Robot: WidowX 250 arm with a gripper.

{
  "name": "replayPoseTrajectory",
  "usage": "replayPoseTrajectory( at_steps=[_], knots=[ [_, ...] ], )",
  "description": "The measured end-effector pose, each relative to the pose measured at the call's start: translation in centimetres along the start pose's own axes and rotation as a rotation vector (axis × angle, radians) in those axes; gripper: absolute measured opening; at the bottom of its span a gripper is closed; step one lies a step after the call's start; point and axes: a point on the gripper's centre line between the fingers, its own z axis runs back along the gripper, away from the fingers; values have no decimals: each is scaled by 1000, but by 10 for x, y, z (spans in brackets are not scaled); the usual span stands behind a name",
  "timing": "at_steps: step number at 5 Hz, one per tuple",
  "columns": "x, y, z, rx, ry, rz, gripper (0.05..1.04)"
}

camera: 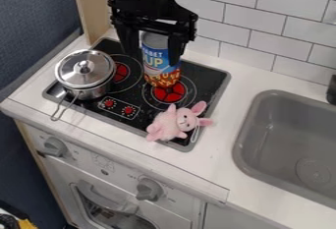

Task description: Put the tin on the left burner of the stove

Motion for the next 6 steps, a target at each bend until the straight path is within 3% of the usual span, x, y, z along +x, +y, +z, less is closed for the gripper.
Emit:
replayPoseTrajectory(
  at_steps=[1, 2, 3, 4, 5, 6],
  knots=[
    [-3, 0, -9, 6, 36, 17, 999],
    [-6, -8, -22, 65, 98, 152, 1000],
    [-7, -19, -20, 108, 75, 311, 1000],
    [-5, -30, -23, 106, 51, 566, 1000],
    [7, -37, -32, 88, 23, 816, 999],
    [22, -43, -40, 55, -4, 966, 999]
  ],
)
